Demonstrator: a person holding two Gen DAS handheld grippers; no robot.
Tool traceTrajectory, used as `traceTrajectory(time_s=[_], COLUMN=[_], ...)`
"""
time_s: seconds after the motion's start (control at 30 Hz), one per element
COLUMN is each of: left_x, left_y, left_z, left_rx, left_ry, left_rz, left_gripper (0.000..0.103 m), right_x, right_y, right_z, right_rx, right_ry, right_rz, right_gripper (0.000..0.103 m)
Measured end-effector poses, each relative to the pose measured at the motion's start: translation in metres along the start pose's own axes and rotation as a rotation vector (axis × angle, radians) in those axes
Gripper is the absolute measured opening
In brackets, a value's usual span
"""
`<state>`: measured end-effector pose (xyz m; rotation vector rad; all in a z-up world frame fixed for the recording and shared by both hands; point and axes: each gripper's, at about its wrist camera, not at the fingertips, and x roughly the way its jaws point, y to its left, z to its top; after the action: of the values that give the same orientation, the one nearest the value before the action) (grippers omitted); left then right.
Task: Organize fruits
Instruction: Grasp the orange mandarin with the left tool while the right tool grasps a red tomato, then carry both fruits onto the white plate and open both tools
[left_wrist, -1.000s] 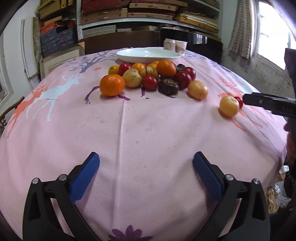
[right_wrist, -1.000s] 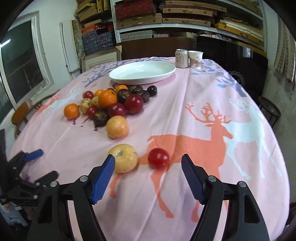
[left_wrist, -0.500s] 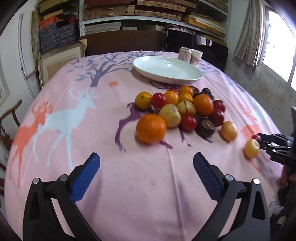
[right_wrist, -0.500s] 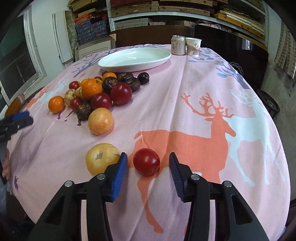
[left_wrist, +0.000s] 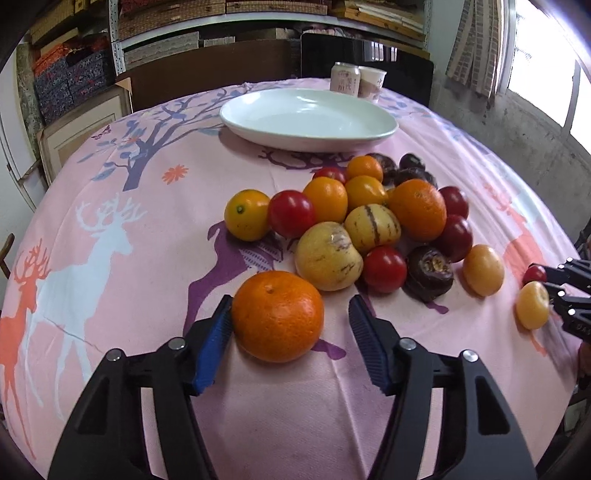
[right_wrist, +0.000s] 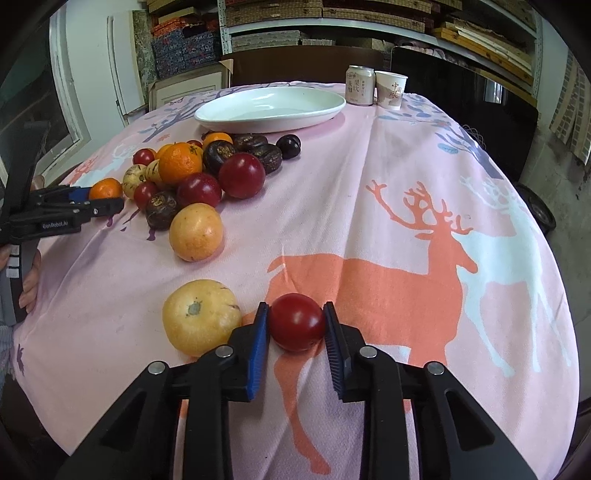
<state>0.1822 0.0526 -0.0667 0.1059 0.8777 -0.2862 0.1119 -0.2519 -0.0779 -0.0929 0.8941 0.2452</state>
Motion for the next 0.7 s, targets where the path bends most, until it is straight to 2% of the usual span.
traceTrajectory(time_s=[0.07,0.17,0.5,0.6,0.7], left_x=[-0.003,-0.006,-0.013,-0.025,-0.037], left_y=[0.001,0.003,0.01,0.013,0.015], left_z=[-0.001,-0.002,-0.008,-0.003,0.023], left_rx=[-0.009,-0.02,-0.05,-0.053,-0.054], left_ry=[-0.013,-0.022,-0.021,-0.043,-0.081], left_rz=[-0.004,-0.011,-0.036,-0.043,-0.048], left_gripper=[0.053,0.049,0.046,0.046,0.046], right_x=[-0.001,-0.004,-0.012,-0.02,-0.025], right_y=[-0.001,-0.004,-0.013,-0.019,-0.023], right_z=[0.0,0.001,0.004,0.017,0.05], right_rx=[0.003,0.018,0.045,0.049,0.052], right_ry=[-0.004,-0.01,-0.042,-0.07,-0.117], right_rz=[0.005,0.021,0.043,0.049,0.067], right_gripper=[0.029,0.029,0.028,0.028,0.028])
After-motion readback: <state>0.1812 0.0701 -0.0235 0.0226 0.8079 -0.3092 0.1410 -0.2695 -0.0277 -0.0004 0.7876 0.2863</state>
